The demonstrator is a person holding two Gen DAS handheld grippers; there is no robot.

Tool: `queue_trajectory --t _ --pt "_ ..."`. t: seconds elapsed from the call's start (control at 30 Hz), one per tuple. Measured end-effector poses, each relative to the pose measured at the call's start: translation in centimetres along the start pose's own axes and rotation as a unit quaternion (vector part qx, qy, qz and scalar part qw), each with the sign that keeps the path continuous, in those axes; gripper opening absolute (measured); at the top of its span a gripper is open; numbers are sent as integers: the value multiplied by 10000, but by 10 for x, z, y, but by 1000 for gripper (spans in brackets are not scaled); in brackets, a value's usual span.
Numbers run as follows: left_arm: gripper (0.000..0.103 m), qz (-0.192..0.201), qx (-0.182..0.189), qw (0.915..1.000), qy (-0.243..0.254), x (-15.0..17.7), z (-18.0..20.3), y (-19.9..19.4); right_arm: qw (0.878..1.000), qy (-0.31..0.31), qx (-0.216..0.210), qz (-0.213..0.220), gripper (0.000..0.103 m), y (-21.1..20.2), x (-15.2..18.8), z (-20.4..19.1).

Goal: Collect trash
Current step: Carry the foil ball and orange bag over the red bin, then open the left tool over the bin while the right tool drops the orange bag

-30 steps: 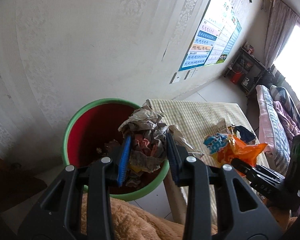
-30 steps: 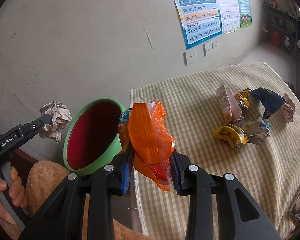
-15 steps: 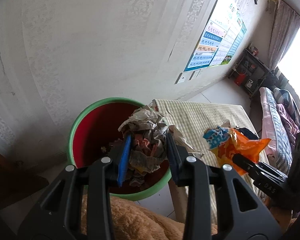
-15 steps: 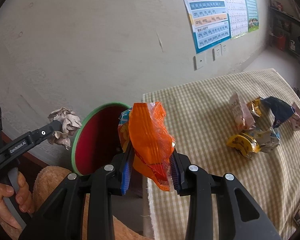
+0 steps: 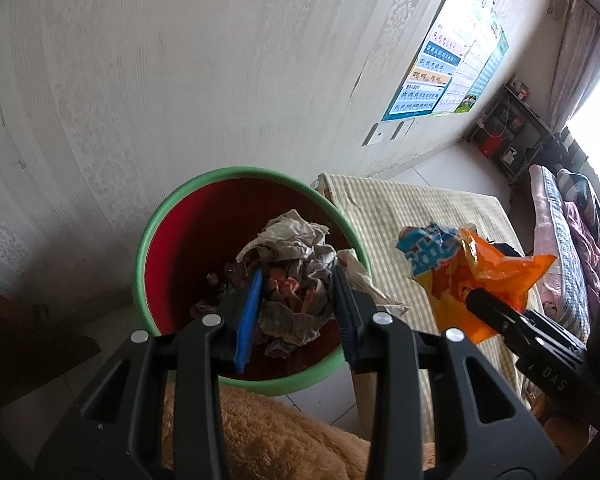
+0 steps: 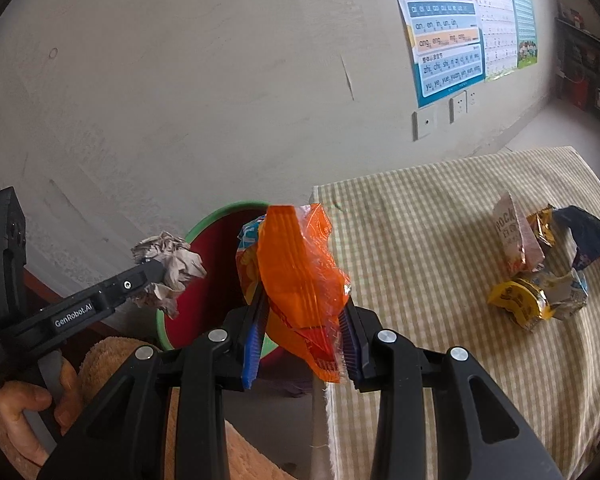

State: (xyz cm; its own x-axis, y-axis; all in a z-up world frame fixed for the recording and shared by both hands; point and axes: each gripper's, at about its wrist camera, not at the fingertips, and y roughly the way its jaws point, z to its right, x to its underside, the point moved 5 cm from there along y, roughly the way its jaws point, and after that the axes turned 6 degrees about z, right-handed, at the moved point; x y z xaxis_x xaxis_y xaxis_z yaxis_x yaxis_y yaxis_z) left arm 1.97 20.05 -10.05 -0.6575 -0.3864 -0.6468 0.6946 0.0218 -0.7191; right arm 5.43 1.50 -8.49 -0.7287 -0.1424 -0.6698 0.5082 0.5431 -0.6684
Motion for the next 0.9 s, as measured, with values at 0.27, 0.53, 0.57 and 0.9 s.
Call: queue_trajectory --t 0.27,0.53,0.57,0.9 --pt "33 -133 -48 9998 -150 2 -8 5 9997 -223 -59 -2 33 12 -7 -14" --pt "33 -82 -259 9985 -484 -11 -25 5 9987 -478 -141 -52 33 29 -18 -31" --pt "33 -63 -305 9985 -451 -13 -26 5 9986 -511 -155 -54 33 31 -19 -33" --pt "33 -144 -559 9972 -480 -17 -41 16 9975 -613 -268 -208 33 48 -22 -44"
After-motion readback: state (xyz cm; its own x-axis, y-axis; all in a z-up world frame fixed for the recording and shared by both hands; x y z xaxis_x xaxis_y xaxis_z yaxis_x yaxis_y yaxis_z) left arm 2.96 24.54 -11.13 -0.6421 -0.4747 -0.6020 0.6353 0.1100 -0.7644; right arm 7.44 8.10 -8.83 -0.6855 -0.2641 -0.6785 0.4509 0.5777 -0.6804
